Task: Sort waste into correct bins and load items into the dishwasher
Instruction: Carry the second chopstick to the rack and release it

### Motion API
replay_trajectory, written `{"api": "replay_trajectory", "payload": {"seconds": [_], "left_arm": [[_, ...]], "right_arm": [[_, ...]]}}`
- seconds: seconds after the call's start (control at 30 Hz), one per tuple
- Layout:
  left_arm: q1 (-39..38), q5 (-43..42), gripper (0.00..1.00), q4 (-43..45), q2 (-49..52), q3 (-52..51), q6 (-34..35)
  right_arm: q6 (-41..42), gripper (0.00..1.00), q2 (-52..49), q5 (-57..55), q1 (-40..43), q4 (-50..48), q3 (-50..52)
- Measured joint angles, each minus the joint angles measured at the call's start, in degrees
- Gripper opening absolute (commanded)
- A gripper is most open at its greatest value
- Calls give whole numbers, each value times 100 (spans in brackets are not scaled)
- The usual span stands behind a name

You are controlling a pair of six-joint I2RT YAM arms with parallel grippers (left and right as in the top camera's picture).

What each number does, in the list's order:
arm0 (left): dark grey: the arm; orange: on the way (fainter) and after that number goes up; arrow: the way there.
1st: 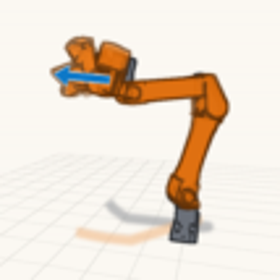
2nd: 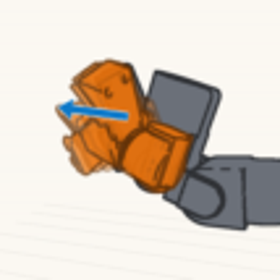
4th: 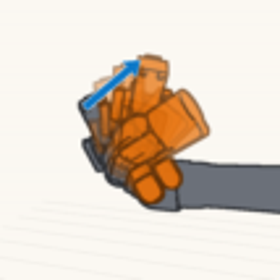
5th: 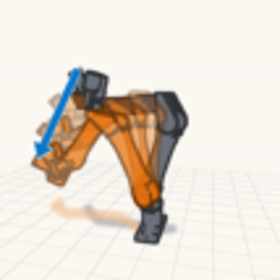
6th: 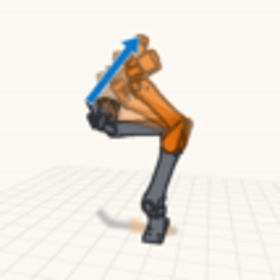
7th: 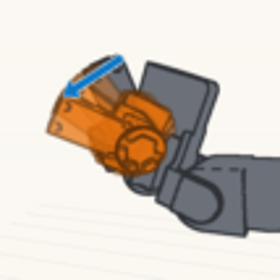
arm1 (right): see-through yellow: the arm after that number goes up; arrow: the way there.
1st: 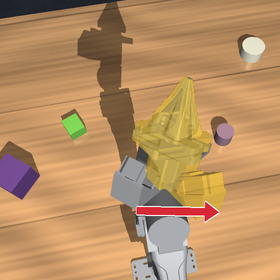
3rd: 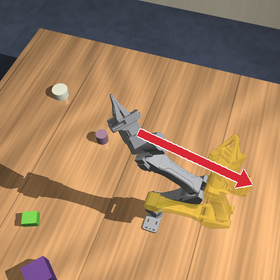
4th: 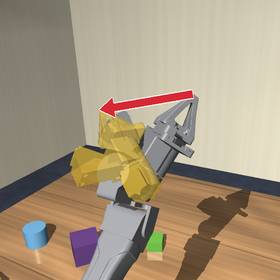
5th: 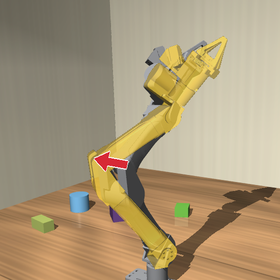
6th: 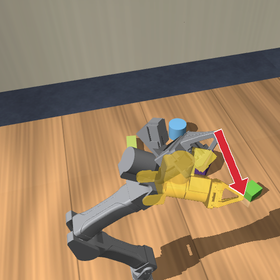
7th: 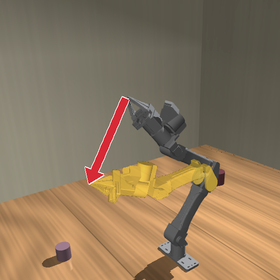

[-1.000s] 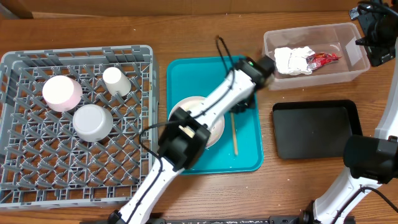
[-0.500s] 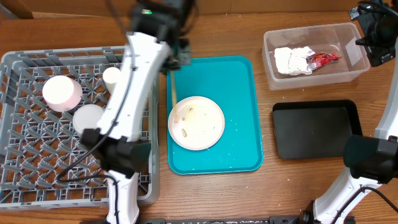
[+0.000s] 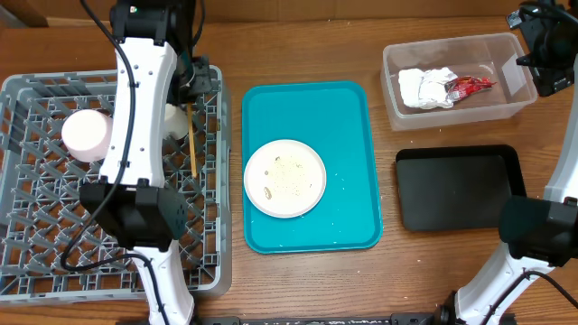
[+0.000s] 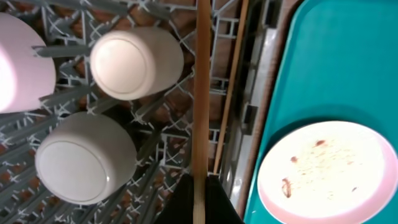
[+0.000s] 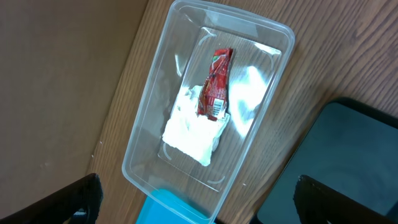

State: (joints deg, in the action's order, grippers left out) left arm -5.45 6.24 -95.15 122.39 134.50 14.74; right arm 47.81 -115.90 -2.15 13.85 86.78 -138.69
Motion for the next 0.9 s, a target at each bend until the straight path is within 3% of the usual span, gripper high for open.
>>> {"api": "replay_trajectory", "payload": {"seconds": [0.27, 0.37, 0.43, 0.53, 0.6, 0.9], "left_arm": [[-20, -199, 5, 765, 0, -1239, -675], [-48, -247, 9, 1034, 0, -1611, -890], [-57, -262, 30, 1152, 0, -1792, -949], [-55, -278, 40, 1274, 0, -1969, -1043], [-55, -282, 52, 1300, 0, -2031, -1071], [-55, -284, 50, 1200, 0, -2041, -1019]], "right_arm": [[-4, 100, 0, 2, 0, -4, 0], [0, 100, 0, 2, 0, 0, 0], [-2, 100, 0, 2, 0, 0, 0], [-2, 100, 0, 0, 0, 0, 0], [0, 100, 0, 0, 0, -2, 0], [-2, 100, 0, 2, 0, 0, 0]]}}
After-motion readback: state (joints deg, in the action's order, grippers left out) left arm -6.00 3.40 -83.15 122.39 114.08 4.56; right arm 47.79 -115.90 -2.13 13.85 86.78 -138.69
